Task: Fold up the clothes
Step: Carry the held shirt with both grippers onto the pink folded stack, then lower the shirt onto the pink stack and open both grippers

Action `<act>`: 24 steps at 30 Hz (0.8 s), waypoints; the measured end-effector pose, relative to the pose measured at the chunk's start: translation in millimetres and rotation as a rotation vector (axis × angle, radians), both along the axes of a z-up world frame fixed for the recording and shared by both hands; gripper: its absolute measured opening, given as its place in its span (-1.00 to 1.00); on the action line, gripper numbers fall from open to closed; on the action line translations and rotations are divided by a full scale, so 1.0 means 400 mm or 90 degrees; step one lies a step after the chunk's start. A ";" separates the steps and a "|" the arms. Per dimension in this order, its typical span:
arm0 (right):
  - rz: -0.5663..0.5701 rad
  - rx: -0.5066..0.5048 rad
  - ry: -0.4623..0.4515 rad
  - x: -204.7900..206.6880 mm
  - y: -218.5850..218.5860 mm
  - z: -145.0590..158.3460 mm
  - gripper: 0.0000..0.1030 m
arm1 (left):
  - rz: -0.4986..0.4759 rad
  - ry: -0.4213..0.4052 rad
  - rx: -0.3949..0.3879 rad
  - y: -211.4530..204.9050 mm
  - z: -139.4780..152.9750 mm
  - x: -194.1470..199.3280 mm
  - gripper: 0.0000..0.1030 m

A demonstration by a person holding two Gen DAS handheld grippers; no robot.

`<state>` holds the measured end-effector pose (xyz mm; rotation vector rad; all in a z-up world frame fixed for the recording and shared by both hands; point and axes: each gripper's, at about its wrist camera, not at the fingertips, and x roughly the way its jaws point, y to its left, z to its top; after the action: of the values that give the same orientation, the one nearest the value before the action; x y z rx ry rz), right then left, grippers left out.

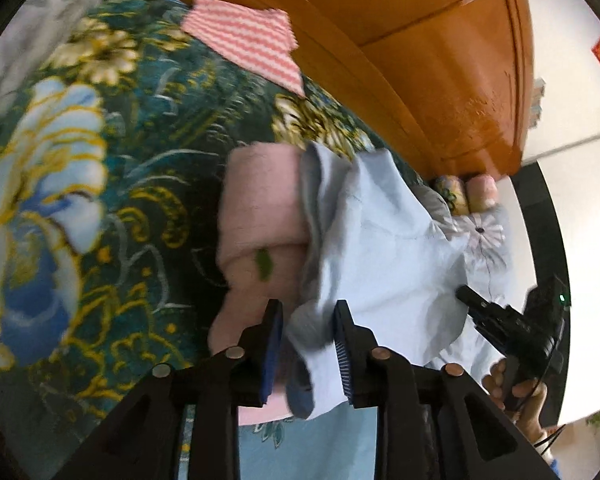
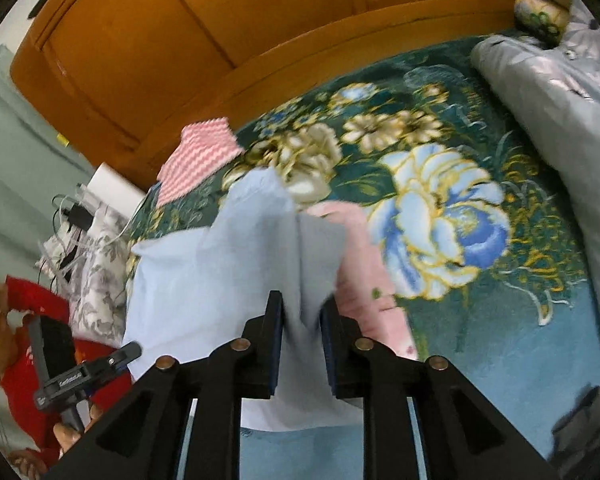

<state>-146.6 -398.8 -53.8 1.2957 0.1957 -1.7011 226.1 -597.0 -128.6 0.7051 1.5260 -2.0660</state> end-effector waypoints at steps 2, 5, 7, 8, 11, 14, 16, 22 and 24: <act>-0.007 -0.001 0.048 0.016 0.011 0.022 -0.63 | 0.021 -0.026 -0.044 0.017 0.038 0.015 -0.44; -0.004 -0.025 0.136 0.068 0.020 0.072 -0.63 | 0.011 -0.036 -0.113 0.049 0.094 0.003 -0.44; 0.011 -0.060 0.177 0.107 0.016 0.108 -0.63 | -0.010 -0.031 -0.143 0.067 0.120 -0.022 -0.44; 0.023 -0.061 0.179 0.116 0.002 0.108 -0.63 | -0.021 -0.029 -0.156 0.076 0.130 -0.035 -0.44; 0.060 -0.066 0.183 0.145 -0.038 0.107 -0.63 | -0.049 -0.037 -0.162 0.081 0.124 -0.074 -0.44; 0.076 -0.032 0.166 0.144 -0.091 0.057 -0.63 | -0.061 -0.066 -0.143 0.081 0.076 -0.099 -0.44; 0.059 -0.006 0.156 0.124 -0.118 0.013 -0.63 | -0.062 -0.083 -0.133 0.076 0.043 -0.106 -0.44; 0.007 0.044 0.108 0.072 -0.165 -0.100 -0.63 | -0.068 -0.107 -0.118 0.052 -0.017 -0.112 -0.44; 0.000 0.053 0.109 0.072 -0.174 -0.114 -0.63 | -0.074 -0.119 -0.118 0.046 -0.021 -0.119 -0.44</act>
<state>-117.9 -468.3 -99.6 1.2104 0.3705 -1.8203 178.6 -578.7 -137.1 0.9042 1.2003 -2.1246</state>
